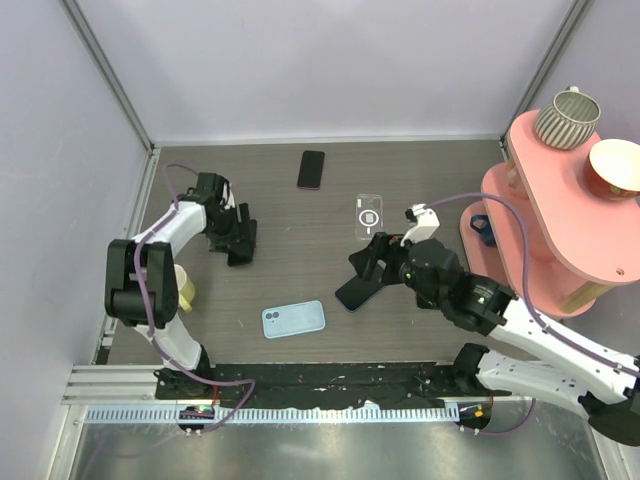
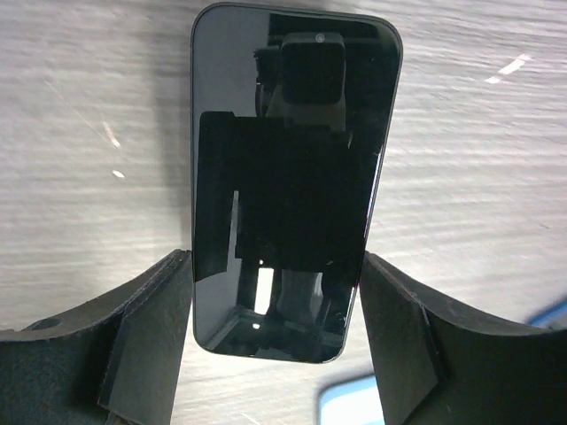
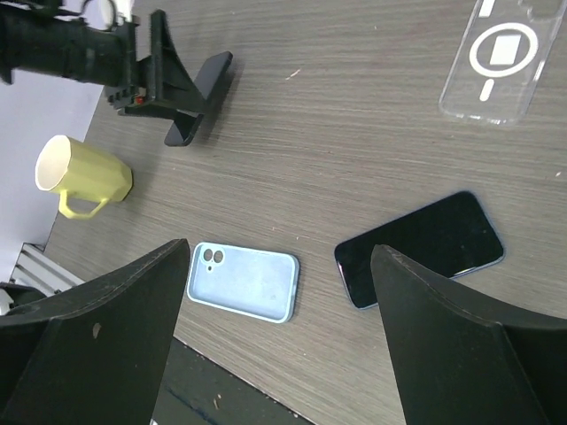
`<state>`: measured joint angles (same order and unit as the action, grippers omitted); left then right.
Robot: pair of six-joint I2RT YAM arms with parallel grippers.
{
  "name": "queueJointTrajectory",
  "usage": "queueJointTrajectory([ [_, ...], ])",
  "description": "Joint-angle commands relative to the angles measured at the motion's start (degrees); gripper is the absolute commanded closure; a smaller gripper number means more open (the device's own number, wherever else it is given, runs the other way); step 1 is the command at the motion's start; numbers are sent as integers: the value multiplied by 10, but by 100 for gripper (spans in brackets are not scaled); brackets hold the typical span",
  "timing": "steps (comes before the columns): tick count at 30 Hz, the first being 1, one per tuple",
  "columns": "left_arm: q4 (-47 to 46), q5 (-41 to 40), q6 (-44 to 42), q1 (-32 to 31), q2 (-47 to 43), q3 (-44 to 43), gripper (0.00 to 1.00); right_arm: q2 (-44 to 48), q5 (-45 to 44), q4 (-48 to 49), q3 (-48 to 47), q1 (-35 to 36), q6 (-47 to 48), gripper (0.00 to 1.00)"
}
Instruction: Put the phone into the phone case
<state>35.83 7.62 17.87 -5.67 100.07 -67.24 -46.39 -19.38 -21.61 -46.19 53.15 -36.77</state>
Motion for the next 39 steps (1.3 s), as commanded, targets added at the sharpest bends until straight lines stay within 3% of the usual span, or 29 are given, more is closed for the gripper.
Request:
queueJointTrajectory([
  [1, -52, 98, 63, -11, -76, 40, 52, -53, -11, 54, -14, 0, -61, 12],
  [4, -71, 116, 82, -22, -102, 72, 52, -108, -14, 83, -21, -1, -101, 15],
  [13, -131, 155, 126, -42, -154, 150, 55, -283, 90, 194, -71, -40, -181, 22],
  [18, -154, 173, 132, -59, -160, 168, 54, -374, 136, 256, -98, -70, -237, 36],
  [27, -175, 187, 139, -87, -151, 176, 54, -515, 217, 298, -164, -77, -298, 43],
  [39, -178, 191, 140, -98, -153, 172, 54, -585, 254, 316, -182, -77, -313, 50],
])
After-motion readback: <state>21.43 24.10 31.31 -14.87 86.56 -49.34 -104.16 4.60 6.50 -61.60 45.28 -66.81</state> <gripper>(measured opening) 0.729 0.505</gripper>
